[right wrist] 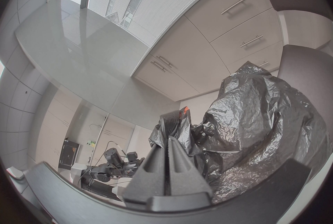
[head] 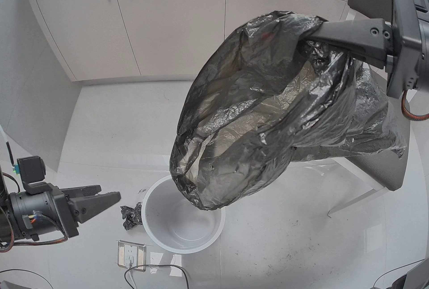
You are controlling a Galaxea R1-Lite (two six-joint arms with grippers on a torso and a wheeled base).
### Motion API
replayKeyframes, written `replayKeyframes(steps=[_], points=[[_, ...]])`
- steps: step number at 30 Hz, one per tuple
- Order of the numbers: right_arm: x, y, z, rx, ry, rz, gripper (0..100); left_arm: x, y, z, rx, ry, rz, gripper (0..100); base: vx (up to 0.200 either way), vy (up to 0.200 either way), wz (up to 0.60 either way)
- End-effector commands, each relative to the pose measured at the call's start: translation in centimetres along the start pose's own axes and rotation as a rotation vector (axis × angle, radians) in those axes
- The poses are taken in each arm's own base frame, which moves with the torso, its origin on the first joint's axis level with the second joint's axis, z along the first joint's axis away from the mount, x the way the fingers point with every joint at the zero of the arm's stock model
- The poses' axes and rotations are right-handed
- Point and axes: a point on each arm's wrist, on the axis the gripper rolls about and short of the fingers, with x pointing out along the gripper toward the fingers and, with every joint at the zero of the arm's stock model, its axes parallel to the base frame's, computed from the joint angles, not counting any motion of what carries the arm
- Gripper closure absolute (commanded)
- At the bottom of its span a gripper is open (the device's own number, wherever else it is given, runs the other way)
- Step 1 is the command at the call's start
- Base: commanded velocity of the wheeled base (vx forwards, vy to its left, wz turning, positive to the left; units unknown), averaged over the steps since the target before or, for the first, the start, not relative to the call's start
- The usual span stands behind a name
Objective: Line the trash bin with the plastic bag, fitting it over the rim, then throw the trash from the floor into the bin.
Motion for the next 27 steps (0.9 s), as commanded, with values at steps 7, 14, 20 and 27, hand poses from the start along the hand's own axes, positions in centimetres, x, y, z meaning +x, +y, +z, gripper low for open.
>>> replayKeyframes(steps=[7,14,20,27], points=[[-2.1,1.4,1.3,-0.003,-0.048,0.069,100,5.0,0.6,-0.4,0.027,0.107,-0.007,0,0.000,0.000,0.00],[-2.5,2.2,1.4,-0.005,-0.040,0.106,100,8.4,1.3,-0.9,0.018,0.142,-0.009,0,0.000,0.000,0.00],[-2.4,2.7,0.9,-0.008,-0.015,0.129,100,11.5,2.0,-0.6,0.014,0.084,-0.019,0,0.000,0.000,0.00],[-2.2,3.0,0.6,-0.007,0.000,0.141,100,13.4,2.2,0.5,-0.032,-0.025,-0.012,0,0.000,0.000,0.00]])
